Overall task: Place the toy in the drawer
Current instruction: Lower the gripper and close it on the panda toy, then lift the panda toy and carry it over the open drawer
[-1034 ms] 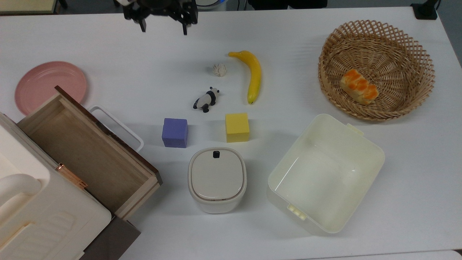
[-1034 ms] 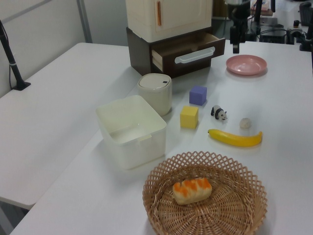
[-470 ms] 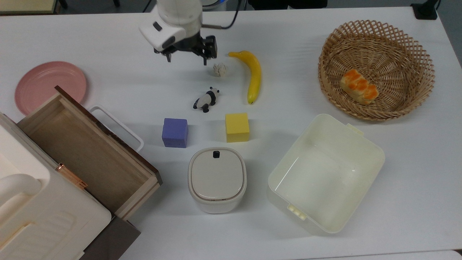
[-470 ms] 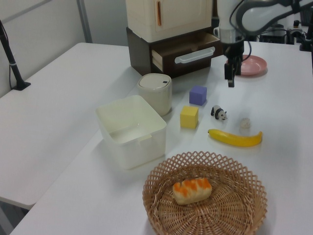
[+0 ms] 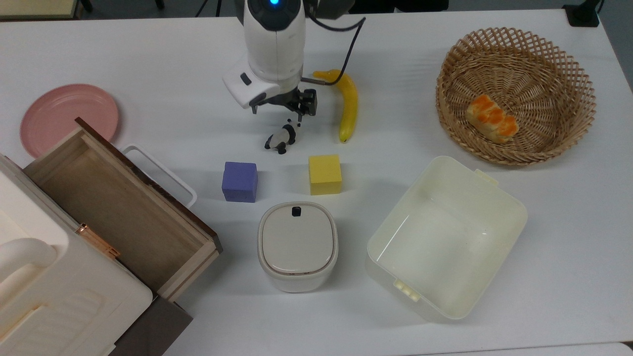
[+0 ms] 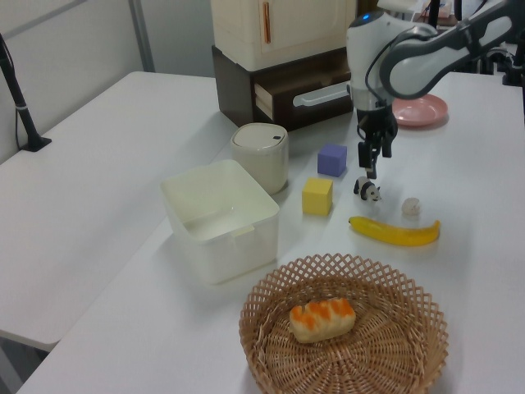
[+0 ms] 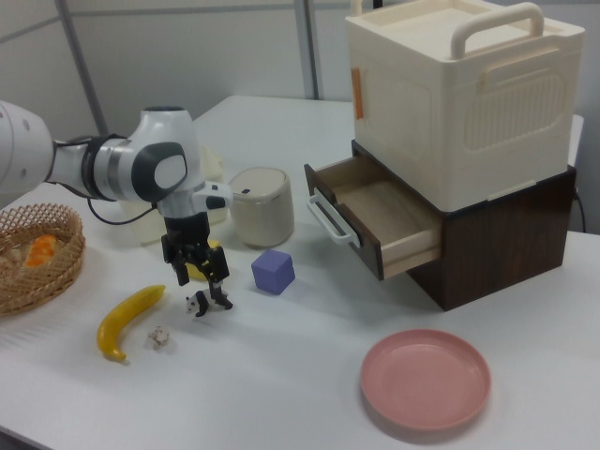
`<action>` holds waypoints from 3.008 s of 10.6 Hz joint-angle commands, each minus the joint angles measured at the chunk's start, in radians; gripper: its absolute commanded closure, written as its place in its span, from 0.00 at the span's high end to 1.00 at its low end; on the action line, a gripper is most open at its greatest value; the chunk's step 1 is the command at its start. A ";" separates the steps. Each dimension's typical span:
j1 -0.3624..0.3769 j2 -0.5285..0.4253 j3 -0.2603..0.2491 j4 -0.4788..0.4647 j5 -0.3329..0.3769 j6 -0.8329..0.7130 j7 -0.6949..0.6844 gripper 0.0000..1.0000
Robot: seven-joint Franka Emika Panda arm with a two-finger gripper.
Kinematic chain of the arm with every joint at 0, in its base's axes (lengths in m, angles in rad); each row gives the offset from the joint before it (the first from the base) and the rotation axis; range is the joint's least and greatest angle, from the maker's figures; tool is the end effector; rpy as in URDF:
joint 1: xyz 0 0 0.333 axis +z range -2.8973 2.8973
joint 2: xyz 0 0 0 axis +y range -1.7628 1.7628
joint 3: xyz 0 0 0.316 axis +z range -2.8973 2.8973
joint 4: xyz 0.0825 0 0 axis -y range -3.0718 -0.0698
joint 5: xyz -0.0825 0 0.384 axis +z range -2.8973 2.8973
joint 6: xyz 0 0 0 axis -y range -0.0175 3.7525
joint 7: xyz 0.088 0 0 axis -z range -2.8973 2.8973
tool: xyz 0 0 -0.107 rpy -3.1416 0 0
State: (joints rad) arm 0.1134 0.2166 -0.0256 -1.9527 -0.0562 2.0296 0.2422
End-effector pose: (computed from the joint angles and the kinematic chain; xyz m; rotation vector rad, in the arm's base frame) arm 0.5825 0.0486 0.3576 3.0529 -0.1922 -0.1975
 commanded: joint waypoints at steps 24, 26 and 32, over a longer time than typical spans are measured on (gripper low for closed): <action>-0.170 0.073 -0.014 0.514 -0.014 -0.015 -0.495 0.17; -0.195 0.115 -0.014 0.517 -0.024 0.148 -0.585 0.21; -0.254 0.207 -0.016 0.514 -0.027 0.366 -0.774 0.52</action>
State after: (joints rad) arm -0.1347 0.3934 -0.0388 -1.4659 -0.0693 2.3707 -0.4915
